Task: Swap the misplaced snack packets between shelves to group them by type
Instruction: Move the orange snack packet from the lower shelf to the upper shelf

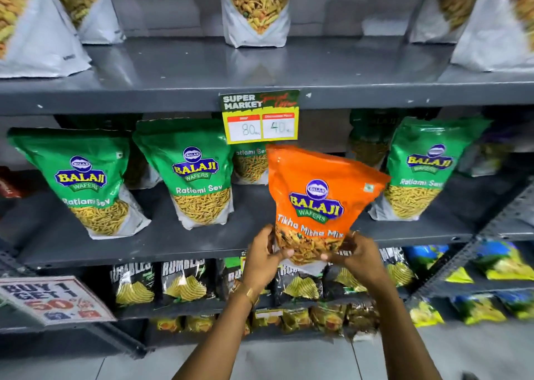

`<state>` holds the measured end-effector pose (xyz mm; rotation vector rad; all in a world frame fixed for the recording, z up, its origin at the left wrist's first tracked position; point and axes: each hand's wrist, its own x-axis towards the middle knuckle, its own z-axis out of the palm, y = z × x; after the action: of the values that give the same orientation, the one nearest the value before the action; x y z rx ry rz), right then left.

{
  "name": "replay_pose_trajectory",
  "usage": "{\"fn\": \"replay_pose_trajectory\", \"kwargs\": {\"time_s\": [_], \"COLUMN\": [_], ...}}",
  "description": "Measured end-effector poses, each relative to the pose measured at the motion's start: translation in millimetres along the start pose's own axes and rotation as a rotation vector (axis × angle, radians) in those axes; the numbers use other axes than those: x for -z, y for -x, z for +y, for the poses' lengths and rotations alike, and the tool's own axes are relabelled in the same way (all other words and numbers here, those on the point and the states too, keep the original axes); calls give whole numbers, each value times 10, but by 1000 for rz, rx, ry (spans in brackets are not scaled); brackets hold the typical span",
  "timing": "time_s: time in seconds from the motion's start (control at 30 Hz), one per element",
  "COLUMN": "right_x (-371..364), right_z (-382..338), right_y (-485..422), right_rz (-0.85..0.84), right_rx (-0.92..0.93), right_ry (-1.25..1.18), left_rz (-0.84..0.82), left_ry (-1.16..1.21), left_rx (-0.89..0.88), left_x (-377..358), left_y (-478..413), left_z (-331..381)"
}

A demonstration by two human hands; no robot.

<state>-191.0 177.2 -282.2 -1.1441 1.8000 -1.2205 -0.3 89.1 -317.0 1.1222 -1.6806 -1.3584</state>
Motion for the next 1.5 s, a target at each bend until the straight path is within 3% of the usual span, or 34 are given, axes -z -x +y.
{"fn": "replay_pose_trajectory", "kwargs": {"time_s": [0.23, 0.4, 0.7, 0.87, 1.1, 1.23, 1.5], "right_x": [795, 1091, 876, 525, 65, -8, -56], "right_z": [-674, -1285, -2444, -2905, -2935, -2961, -2985], "right_y": [611, 926, 408, -117, -714, -998, -1314], "right_rz": [17, 131, 186, 128, 94, 81, 79], "right_rx": [89, 351, 769, 808, 718, 654, 583], "right_ry": [51, -20, -326, -323, -368, -420, -302], "left_rz": [44, 52, 313, 453, 503, 483, 384], "left_ry": [-88, -153, -219, -252, -246, -324, -399], "left_rx": [-232, -480, -757, -742, -605, -544, -444], "left_x": [-153, 27, 616, 875, 1040, 1056, 1081], "left_y": [646, 785, 475, 98, -346, -591, -863], "left_z": [821, 1720, 2935, 3102, 2898, 2915, 2904]}}
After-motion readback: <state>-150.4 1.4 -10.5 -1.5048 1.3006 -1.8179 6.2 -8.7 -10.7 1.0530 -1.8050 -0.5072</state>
